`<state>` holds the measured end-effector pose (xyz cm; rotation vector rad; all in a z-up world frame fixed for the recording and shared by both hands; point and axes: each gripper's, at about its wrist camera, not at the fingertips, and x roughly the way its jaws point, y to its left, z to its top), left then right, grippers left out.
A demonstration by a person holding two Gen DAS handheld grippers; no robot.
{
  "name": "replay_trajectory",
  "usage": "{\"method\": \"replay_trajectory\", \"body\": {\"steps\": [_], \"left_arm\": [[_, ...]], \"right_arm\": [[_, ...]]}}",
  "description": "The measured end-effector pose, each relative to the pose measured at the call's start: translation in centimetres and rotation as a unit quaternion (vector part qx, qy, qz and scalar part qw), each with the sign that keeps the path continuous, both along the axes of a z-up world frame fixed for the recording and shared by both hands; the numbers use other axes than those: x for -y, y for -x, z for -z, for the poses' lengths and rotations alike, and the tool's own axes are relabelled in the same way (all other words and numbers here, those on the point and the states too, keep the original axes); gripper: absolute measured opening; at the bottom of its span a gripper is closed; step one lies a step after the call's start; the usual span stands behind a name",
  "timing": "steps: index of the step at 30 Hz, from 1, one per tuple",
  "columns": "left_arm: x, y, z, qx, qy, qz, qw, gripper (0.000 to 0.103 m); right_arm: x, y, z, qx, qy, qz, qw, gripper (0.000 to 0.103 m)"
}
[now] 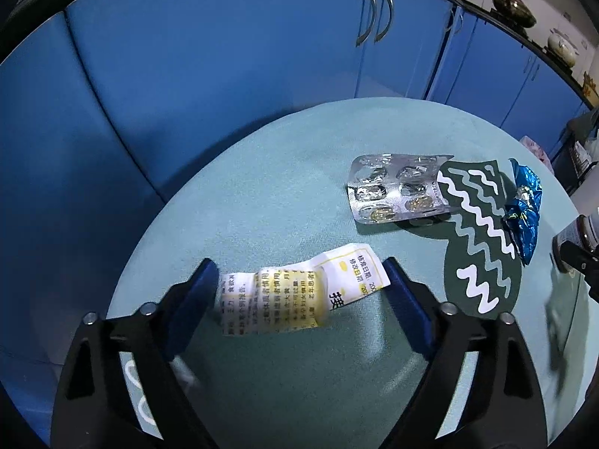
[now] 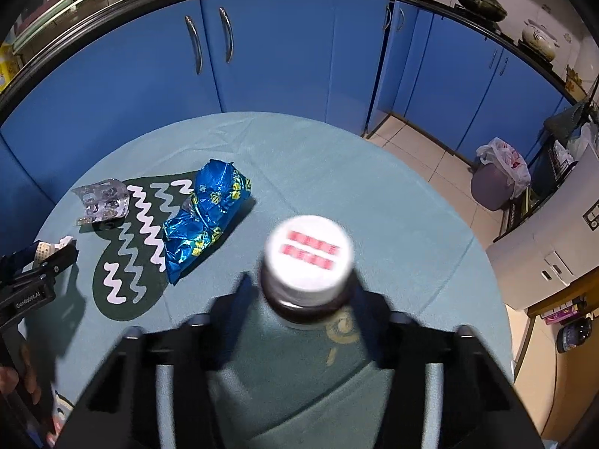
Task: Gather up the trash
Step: 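Grasp the yellow-printed paper packet with the left tool while the right tool grasps the brown medicine bottle, then carry the packet and bottle in both tools over the black bin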
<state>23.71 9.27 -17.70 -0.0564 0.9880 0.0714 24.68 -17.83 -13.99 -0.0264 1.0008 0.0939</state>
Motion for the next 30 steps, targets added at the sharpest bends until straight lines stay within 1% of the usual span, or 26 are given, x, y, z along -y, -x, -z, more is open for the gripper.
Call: {"method": "replay_trajectory", "body": {"steps": [2, 3, 5, 6, 7, 8, 9, 13, 18, 24, 25, 30], "left_arm": [[-0.1, 0.1, -0.1, 0.001, -0.003, -0.002, 1.0000, 0.077], [-0.1, 0.1, -0.2, 0.002, -0.006, -0.004, 1.0000, 0.073], [-0.1, 0.4, -0.6, 0.004, -0.008, -0.007, 0.9999, 0.062], [-0.1, 0.5, -0.8, 0.007, -0.002, -0.006, 1.0000, 0.050], [-0.1, 0.7, -1.1, 0.008, 0.004, -0.003, 1.0000, 0.040], [-0.1, 0.7, -1.2, 0.006, 0.009, 0.000, 0.9999, 0.038], [0.0, 0.7, -1.3, 0.005, 0.015, 0.002, 0.9999, 0.038], [0.5, 1.3, -2.1, 0.012, 0.034, 0.009, 0.9993, 0.029], [1.5, 2.1, -3.2, 0.020, 0.051, 0.025, 0.9982, 0.025], [4.4, 3.3, -5.1, 0.034, 0.048, 0.051, 0.9970, 0.024], [4.3, 3.2, -5.2, 0.036, 0.047, 0.055, 0.9967, 0.024], [7.5, 4.4, -6.5, 0.045, 0.040, 0.087, 0.9944, 0.024]], "right_arm": [[0.1, 0.2, 0.0, 0.001, 0.000, -0.001, 1.000, 0.044], [0.1, 0.3, 0.0, 0.002, 0.000, -0.001, 1.000, 0.044], [0.2, 0.6, -0.2, 0.005, -0.002, -0.001, 1.000, 0.044], [0.3, 0.7, -0.4, 0.006, -0.004, 0.000, 1.000, 0.044], [0.4, 0.9, -0.5, 0.007, -0.005, 0.000, 1.000, 0.044], [0.4, 1.1, -0.6, 0.007, -0.005, 0.000, 1.000, 0.044], [0.5, 1.3, -0.8, 0.008, -0.006, 0.000, 1.000, 0.044], [0.8, 2.1, -1.4, 0.013, -0.009, 0.002, 1.000, 0.044], [1.4, 3.4, -2.2, 0.018, -0.012, 0.002, 1.000, 0.044], [2.9, 5.4, -3.5, 0.026, -0.013, 0.013, 1.000, 0.044], [3.3, 5.9, -3.7, 0.026, -0.014, 0.016, 0.999, 0.044], [5.7, 8.4, -4.5, 0.030, -0.015, 0.035, 0.999, 0.044]]}}
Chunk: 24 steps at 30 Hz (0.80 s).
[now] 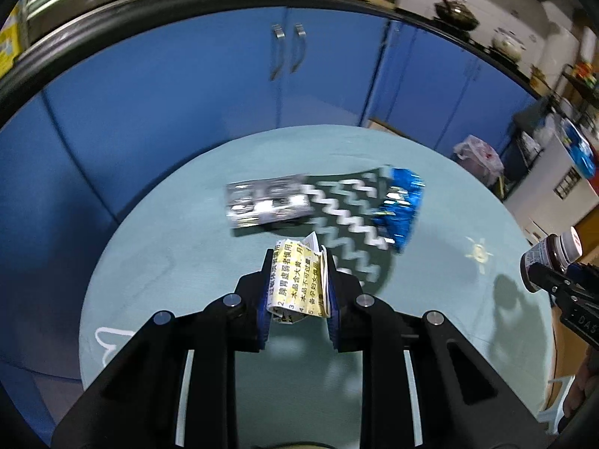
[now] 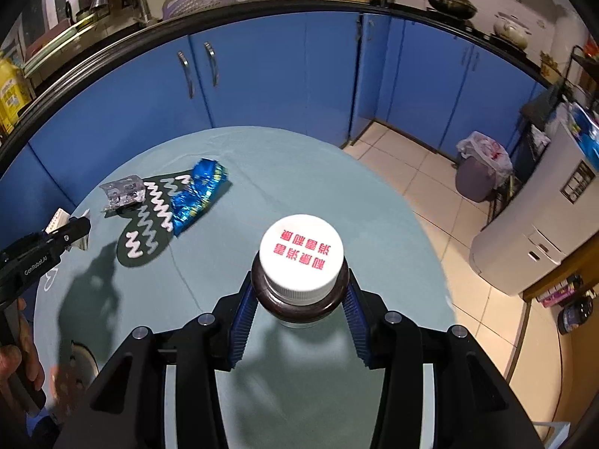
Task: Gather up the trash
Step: 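Carry the packet and bottle in both tools over the black bin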
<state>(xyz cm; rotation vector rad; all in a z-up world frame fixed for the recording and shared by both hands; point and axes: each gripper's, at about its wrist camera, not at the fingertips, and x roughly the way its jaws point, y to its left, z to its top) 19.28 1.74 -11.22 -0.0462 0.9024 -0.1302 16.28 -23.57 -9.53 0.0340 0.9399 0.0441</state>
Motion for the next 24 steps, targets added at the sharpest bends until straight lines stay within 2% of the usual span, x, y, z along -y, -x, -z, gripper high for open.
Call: {"method": "replay_trajectory", "body": {"steps": [14, 24], "left_arm": [[10.0, 4.4, -2.7, 0.015, -0.016, 0.092, 0.9955, 0.024], [18.4, 7.7, -3.6, 0.021, -0.029, 0.173, 0.9843, 0.024]], "right_arm": [[7.4, 7.0, -1.6, 0.018, -0.015, 0.060, 0.998, 0.044], [13.8, 12.2, -1.5, 0.022, -0.026, 0.117, 0.993, 0.044]]}}
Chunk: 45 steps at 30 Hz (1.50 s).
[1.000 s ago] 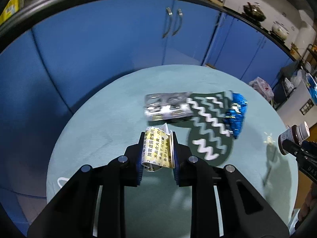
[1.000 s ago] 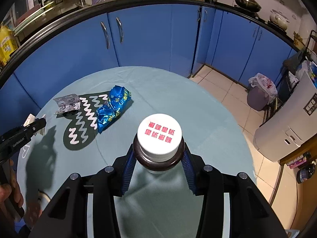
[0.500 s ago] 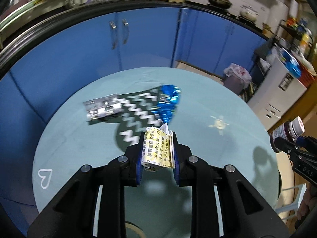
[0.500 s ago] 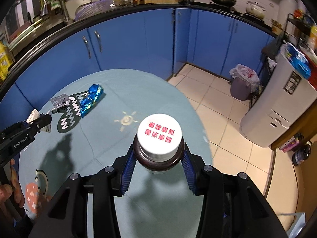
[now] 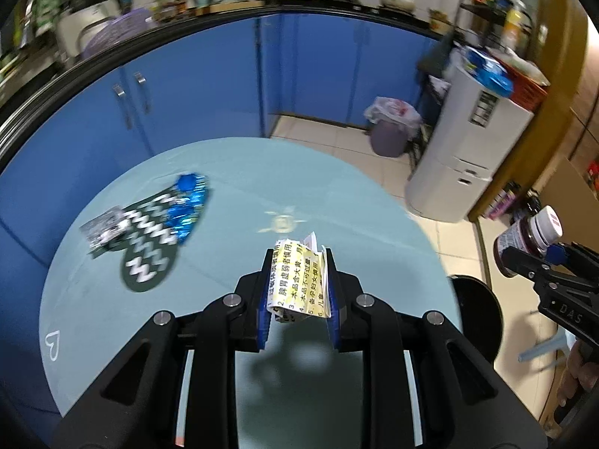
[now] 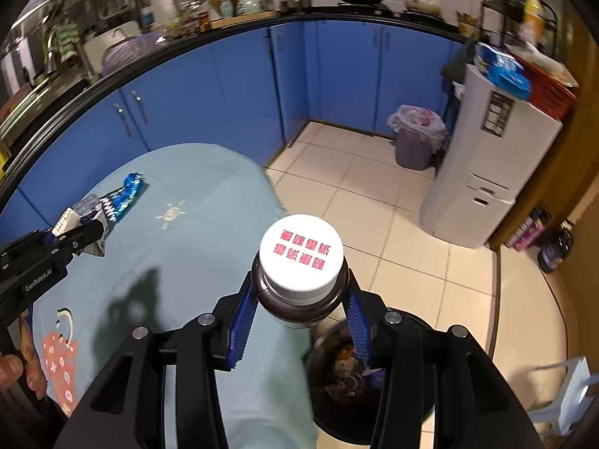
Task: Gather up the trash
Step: 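Carry the packet and bottle in both tools over the black bin, then open the left tool dropping the packet while the right tool drops the bottle into the bin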
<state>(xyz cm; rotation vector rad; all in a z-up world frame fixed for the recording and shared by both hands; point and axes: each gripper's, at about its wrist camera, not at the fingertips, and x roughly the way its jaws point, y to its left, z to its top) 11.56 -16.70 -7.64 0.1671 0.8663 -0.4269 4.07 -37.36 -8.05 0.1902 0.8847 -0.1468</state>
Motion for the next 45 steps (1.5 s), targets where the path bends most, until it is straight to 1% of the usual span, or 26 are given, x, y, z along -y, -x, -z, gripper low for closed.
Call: {"method": "replay_trajectory", "body": {"steps": [8, 16, 24, 31, 34, 44, 45], "left_arm": [[6.4, 2.4, 0.6, -0.012, -0.008, 0.065, 0.9978, 0.024], [12.4, 4.6, 1.2, -0.023, -0.015, 0.130, 0.9911, 0.024], [16.6, 6.0, 1.8, -0.033, -0.019, 0.170, 0.9847, 0.024], [19.1, 6.9, 2.2, -0.037, -0.023, 0.195, 0.9798, 0.024], [19.9, 7.1, 2.4, -0.043, -0.017, 0.204, 0.9779, 0.024], [22.7, 8.2, 2.8, -0.045, -0.030, 0.232, 0.9713, 0.025], [23.0, 8.3, 2.9, -0.046, -0.030, 0.233, 0.9708, 0.027]], "right_arm": [[4.2, 3.2, 0.8, -0.005, -0.007, 0.040, 0.999, 0.044], [7.1, 5.1, 1.8, -0.013, -0.016, 0.068, 0.997, 0.044], [9.2, 6.3, 2.3, -0.017, -0.022, 0.087, 0.996, 0.044], [10.8, 7.3, 3.0, -0.020, -0.027, 0.104, 0.994, 0.044], [11.5, 7.7, 3.1, -0.021, -0.027, 0.112, 0.993, 0.044], [13.3, 8.9, 3.6, -0.021, -0.035, 0.128, 0.991, 0.044], [13.4, 9.0, 3.6, -0.021, -0.036, 0.129, 0.991, 0.043]]}}
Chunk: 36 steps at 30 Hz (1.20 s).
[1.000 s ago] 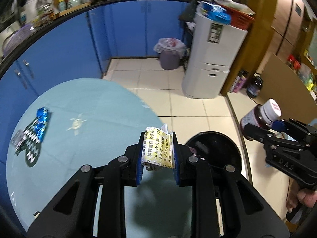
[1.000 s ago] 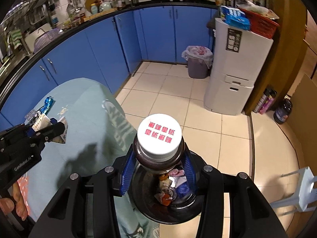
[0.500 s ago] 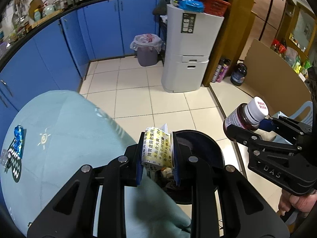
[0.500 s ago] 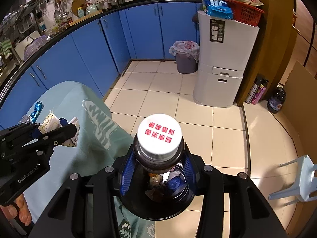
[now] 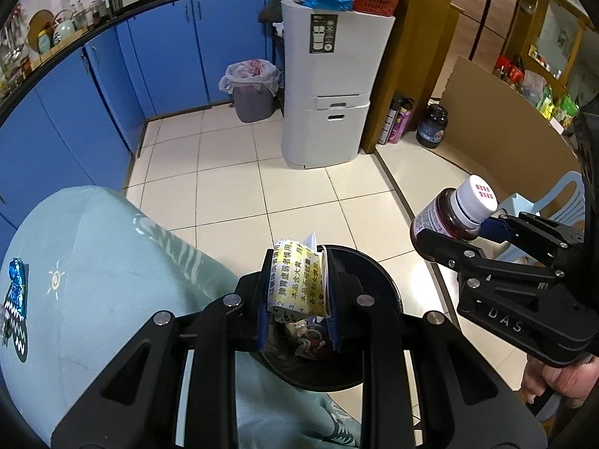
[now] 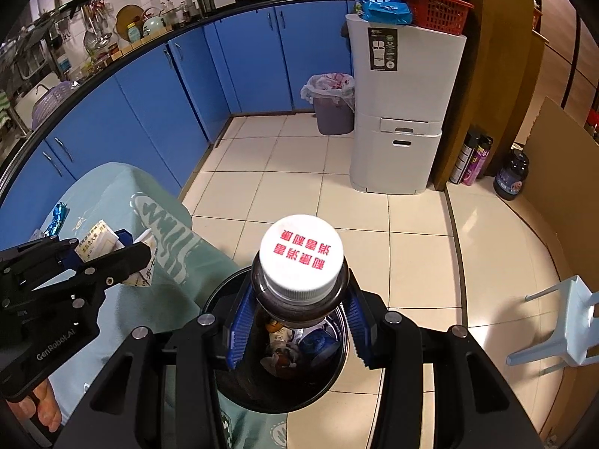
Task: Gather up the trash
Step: 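Open the left tool dropping the packet while the right tool drops the bottle into the bin, then move both open tools back over the table toward the remaining items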
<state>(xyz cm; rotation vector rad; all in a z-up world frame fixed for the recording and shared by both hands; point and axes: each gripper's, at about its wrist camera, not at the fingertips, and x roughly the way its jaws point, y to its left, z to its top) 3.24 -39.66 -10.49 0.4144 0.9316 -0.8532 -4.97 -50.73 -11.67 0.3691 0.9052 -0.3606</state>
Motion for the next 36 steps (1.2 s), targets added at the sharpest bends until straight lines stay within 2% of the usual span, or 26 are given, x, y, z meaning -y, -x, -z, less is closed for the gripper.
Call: {"method": "replay_trajectory", "body": {"steps": [3, 5, 6, 7, 8, 11, 25, 26, 27, 28, 29, 36], "left_arm": [[0.6, 0.2, 0.2, -0.010, 0.003, 0.005, 0.9999, 0.028], [0.8, 0.4, 0.3, -0.011, 0.003, 0.006, 0.9999, 0.038], [1.0, 0.5, 0.3, -0.011, 0.003, 0.006, 0.9999, 0.058], [1.1, 0.5, 0.3, -0.010, 0.006, 0.008, 0.9999, 0.085], [1.1, 0.7, 0.1, -0.007, 0.010, 0.008, 0.9999, 0.092], [1.3, 1.1, -0.3, 0.016, 0.011, 0.010, 0.9998, 0.093], [0.1, -0.3, -0.2, 0.009, 0.000, -0.030, 0.9995, 0.094], [-0.1, -0.4, -0.2, 0.010, 0.000, -0.033, 0.9994, 0.094], [-0.4, -0.6, -0.3, 0.009, 0.002, -0.037, 0.9993, 0.094], [-0.6, -0.7, -0.3, 0.010, 0.001, -0.040, 0.9992, 0.094], [-0.7, -0.8, -0.3, 0.011, 0.001, -0.042, 0.9991, 0.094], [-1.6, -1.2, -0.5, 0.012, 0.004, -0.051, 0.9986, 0.094]], "right_arm": [[0.4, 0.2, 0.1, 0.000, -0.002, 0.004, 1.000, 0.044], [0.8, 0.5, 0.2, 0.001, -0.003, 0.007, 1.000, 0.044], [1.0, 0.6, 0.2, 0.001, -0.004, 0.009, 1.000, 0.044], [1.1, 0.6, 0.2, 0.001, -0.004, 0.011, 1.000, 0.044], [1.3, 0.7, 0.3, 0.001, -0.005, 0.013, 1.000, 0.044], [1.5, 0.8, 0.4, 0.001, -0.007, 0.014, 1.000, 0.044], [-0.4, -0.7, 1.3, -0.011, -0.019, -0.027, 0.999, 0.044], [-0.6, -0.8, 1.3, -0.011, -0.019, -0.032, 0.999, 0.049], [-0.6, -0.9, 1.3, -0.009, -0.019, -0.033, 0.999, 0.059], [-0.7, -0.9, 1.2, -0.006, -0.019, -0.034, 0.999, 0.079], [-0.9, -0.9, 1.1, -0.004, -0.018, -0.034, 0.999, 0.082], [-1.4, -1.1, 0.8, -0.008, -0.013, -0.029, 0.999, 0.082]]}}
